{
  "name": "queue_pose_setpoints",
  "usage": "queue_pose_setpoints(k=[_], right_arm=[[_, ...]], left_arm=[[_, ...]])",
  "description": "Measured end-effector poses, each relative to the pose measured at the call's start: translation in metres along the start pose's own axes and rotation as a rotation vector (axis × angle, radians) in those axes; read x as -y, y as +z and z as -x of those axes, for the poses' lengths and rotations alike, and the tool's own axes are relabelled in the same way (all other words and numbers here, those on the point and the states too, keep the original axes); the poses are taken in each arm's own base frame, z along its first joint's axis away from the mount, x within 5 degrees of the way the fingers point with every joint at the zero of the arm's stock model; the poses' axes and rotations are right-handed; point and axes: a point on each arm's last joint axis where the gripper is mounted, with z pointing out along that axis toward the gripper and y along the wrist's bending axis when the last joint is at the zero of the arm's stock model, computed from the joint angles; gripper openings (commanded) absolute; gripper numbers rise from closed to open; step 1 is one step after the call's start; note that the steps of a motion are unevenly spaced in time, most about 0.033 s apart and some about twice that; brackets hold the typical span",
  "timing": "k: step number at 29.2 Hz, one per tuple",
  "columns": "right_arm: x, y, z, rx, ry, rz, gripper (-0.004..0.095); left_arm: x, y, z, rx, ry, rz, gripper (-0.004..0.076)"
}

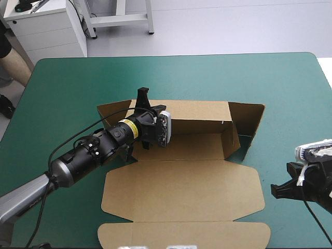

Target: Fold the box

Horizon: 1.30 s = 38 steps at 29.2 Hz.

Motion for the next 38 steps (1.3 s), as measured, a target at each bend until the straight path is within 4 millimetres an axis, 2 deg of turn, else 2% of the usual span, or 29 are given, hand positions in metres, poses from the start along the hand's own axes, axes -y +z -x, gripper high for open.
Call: queue_pose_setpoints(k=[5, 9, 11, 17, 22, 25, 28, 32, 38], right_arm=[[-0.002, -0.007, 0.005, 0.029, 0.002, 0.006, 0.0359], [-0.004, -0.026, 0.018, 0.103, -0.013, -0.002, 0.0614], [-0.005, -0.038, 0.025, 0.147, -0.023, -0.010, 0.0693], [-0.005, -0.065, 0.060, 0.217, -0.026, -0.016, 0.0716], [0.003, -0.061, 0.099, 0.224, -0.008, -0.014, 0.0716], [0.011, -0.045, 0.122, 0.194, 0.009, -0.006, 0.0716], [0.020, -0.020, 0.144, 0.133, 0.030, 0.010, 0.0716], [0.034, 0.034, 0.169, 0.034, 0.071, 0.054, 0.0716], [0.051, 0.117, 0.185, -0.117, 0.134, 0.121, 0.0714]], left_arm=[[-0.002, 0.001, -0.003, -0.001, -0.018, 0.012, -0.0008], [-0.002, 0.001, -0.004, -0.003, -0.022, 0.017, -0.0008], [-0.002, 0.002, -0.004, -0.003, -0.022, 0.016, -0.0008], [-0.002, 0.002, -0.004, -0.002, -0.022, 0.016, -0.0008], [-0.002, 0.002, -0.004, -0.002, -0.022, 0.016, -0.0008], [-0.002, 0.002, -0.004, -0.002, -0.022, 0.016, -0.0008], [-0.002, 0.002, -0.004, -0.002, -0.022, 0.016, -0.0008], [-0.002, 0.002, -0.004, -0.002, -0.023, 0.016, -0.0008], [-0.002, 0.002, -0.004, -0.002, -0.023, 0.016, -0.0008]])
